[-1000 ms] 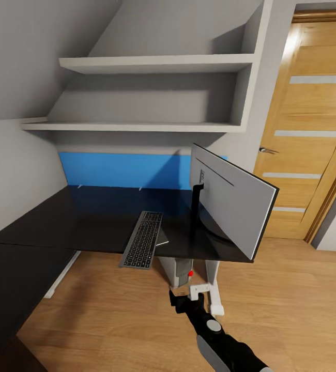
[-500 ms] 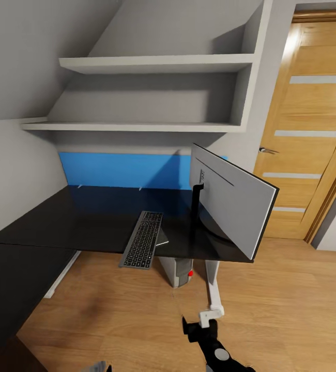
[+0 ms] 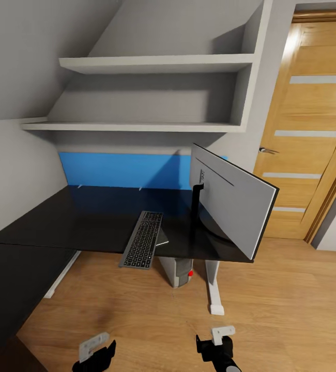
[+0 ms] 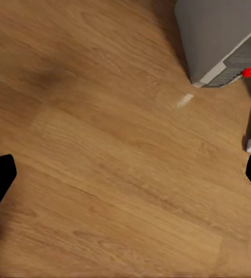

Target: In the bedroom, organize the workspace by keeping the computer under the desk, ensuring the monitor is on the desk, placing the keyboard on the desk next to the monitor, placing the mouse on the desk next to the keyboard, moving the folder from the swivel chair onto the desk next to the mouse, stacking the notebook on top of the folder with the pen on top of the notebook, and positioning the swivel chair next to the desk.

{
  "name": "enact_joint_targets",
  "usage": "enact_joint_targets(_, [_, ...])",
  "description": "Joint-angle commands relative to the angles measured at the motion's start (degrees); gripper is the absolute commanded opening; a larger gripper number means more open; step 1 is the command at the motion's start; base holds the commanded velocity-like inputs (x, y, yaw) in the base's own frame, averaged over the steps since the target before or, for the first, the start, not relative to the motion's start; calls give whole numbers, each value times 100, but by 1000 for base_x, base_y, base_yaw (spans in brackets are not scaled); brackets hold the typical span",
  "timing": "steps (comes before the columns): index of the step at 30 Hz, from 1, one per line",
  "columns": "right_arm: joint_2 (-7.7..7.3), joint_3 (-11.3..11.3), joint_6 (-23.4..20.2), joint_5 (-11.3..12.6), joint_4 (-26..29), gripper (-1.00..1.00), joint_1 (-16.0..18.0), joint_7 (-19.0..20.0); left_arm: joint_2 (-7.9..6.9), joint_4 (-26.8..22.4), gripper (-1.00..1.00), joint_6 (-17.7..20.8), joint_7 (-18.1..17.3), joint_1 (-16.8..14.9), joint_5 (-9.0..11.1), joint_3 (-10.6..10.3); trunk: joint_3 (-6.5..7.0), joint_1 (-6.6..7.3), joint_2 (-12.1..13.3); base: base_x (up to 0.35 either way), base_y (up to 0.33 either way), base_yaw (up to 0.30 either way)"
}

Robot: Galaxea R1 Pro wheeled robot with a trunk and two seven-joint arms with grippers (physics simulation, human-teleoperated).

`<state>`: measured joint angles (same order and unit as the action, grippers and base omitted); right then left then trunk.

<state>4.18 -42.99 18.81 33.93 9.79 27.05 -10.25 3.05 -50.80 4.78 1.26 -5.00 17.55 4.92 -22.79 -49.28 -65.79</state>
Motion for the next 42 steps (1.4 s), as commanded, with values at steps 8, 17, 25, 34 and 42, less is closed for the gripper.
enact_joint_targets(8, [-102, -34, 389, 56, -195, 100, 3, 295, 17, -1054, 100, 982, 113, -1, 708, 25, -26, 0, -4, 0, 0, -78])
enact_joint_targets(17, [-134, -29, 467, 61, -610, 100, 6, 565, -61, -1860, 100, 1957, 395, -289, 2666, 27, -29, 0, -4, 0, 0, -9])
enact_joint_targets(25, [-137, -26, 474, 61, -625, 100, 3, 575, -166, -1879, 100, 1965, 404, -321, 3272, 27, -29, 0, -4, 0, 0, 0])
enact_joint_targets(34, [-198, -27, 475, 61, -628, 100, 3, 583, -188, -1897, 100, 1966, 383, -326, 3377, 53, -37, 0, -4, 0, 0, 0])
enact_joint_targets(42, [-245, -26, 475, 60, -628, 100, 2, 578, -218, -1898, 100, 1956, 383, -326, 3387, 72, -38, 0, -4, 0, 0, 0])
